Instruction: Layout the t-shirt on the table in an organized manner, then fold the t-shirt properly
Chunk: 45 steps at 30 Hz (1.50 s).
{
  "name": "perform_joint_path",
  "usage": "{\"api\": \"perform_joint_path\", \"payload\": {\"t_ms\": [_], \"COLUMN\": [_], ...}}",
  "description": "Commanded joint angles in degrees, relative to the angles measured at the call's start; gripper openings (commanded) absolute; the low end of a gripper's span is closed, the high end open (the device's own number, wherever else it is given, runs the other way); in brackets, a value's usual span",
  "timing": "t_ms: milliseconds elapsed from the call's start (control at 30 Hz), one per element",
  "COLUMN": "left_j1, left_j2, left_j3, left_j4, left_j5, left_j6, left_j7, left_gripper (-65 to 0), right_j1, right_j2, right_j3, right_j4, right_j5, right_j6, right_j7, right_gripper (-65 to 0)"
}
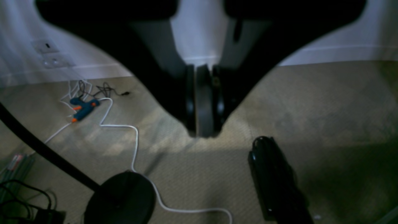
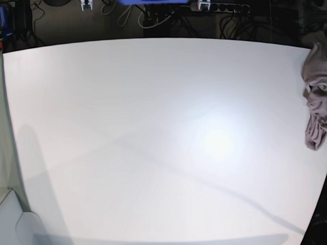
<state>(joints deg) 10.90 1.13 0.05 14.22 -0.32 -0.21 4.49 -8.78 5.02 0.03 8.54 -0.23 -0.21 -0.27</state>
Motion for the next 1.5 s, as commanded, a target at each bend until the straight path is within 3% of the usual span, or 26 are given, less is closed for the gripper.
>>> {"api": "perform_joint_path", "payload": {"t_ms": [0,1467], "left_j1": [0.4,0.4], "left_j2": [0.1,-2.4], "left_j3": [0.0,0.3], "left_j4": [0.3,2.7], "left_j5": [-0.2,-0.1], "left_j6": [0.4,0.6], "left_j7": [0.0,0.1], "left_gripper": [-64.7,-64.6], "right_j1": [-0.3,0.2], "right_j2": [0.4,0.2], "right_j3": [0.0,0.2], "right_j4": [0.0,0.1], "right_j5": [-0.1,-0.1], "right_j6": [0.5,0.5], "right_j7": [-0.3,0.1], "right_gripper": [-65.0,-65.0]}}
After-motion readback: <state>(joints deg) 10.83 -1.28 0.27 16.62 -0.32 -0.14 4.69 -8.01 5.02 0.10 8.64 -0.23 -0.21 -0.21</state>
